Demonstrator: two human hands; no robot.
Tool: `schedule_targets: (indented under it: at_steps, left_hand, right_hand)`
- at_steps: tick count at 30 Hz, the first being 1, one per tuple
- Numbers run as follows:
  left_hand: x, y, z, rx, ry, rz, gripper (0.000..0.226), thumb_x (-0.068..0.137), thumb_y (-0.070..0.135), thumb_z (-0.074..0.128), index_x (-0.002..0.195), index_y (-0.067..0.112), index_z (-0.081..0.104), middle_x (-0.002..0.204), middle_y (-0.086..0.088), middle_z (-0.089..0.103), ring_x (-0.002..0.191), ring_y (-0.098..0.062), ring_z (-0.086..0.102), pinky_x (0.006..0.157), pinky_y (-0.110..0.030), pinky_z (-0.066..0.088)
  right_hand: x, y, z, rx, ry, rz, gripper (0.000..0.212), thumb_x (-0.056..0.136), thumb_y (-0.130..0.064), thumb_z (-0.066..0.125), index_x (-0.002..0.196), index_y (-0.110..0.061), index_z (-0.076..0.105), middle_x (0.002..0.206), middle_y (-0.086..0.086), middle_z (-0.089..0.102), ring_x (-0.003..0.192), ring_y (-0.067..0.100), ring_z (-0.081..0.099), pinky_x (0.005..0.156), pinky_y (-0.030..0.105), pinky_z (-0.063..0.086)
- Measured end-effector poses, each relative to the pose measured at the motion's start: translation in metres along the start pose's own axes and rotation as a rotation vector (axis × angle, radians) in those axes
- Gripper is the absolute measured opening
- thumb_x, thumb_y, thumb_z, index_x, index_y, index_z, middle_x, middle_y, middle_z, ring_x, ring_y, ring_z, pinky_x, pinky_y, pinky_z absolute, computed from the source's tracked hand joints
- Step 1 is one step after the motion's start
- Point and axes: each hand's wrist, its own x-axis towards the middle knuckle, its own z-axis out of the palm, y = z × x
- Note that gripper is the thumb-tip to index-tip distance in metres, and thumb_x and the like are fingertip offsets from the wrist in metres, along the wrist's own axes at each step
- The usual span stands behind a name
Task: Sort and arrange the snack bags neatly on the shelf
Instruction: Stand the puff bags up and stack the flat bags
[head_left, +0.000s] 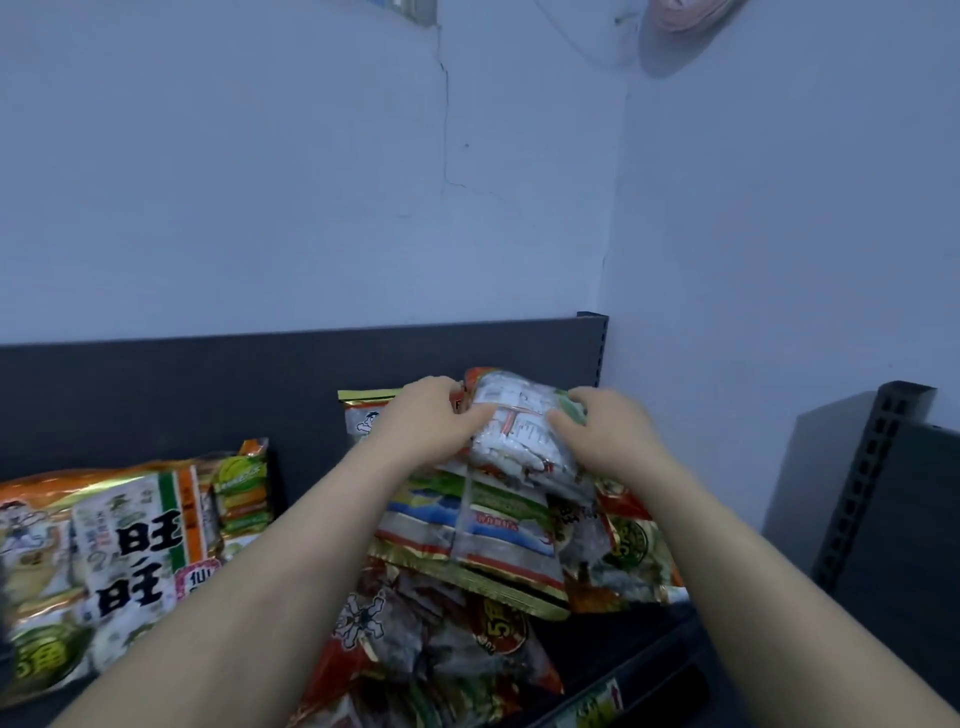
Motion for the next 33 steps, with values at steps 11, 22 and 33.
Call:
schedule_targets:
  at_steps: [11,22,33]
  left_hand:
    - [-0.119,-0.102,-0.078,0.297,0.183,-0.194,0.055,0.091,0.058,0.051,0.130,0.020,0.058,0.127,-0.001,0.062,0.114,-0.020,0.059,0.090,-0.035,0.051]
    - [-0.300,-0.209,-0.175,0.430,0.156,-0.548,0.047,0.092,0.055,0.049,0.119,0.019,0.059,0.120,-0.001,0.062,0.113,-0.022,0.057,0.088,-0.034,0.048]
    - [-0.460,-0.281,-0.250,0.470,0.147,-0.772,0.052,0.093,0.055,0.048,0.126,0.015,0.056,0.128,-0.002,0.059,0.117,-0.021,0.055,0.093,-0.036,0.048]
  right_hand:
    - [-0.043,-0.163,0.039,0.037,-0.114,-0.379,0.048,0.092,-0.050,0.047,0.128,-0.021,0.056,0.121,0.004,0.064,0.116,0.028,0.056,0.101,0.045,0.043]
    - [-0.164,-0.337,0.096,0.212,-0.310,-0.632,0.041,0.093,-0.050,0.048,0.122,-0.024,0.060,0.118,-0.002,0.066,0.118,0.022,0.056,0.107,0.045,0.036]
    - [-0.292,-0.467,0.129,0.219,-0.481,-0.756,0.055,0.095,-0.052,0.045,0.143,-0.025,0.044,0.142,-0.002,0.051,0.131,0.022,0.045,0.115,0.044,0.025]
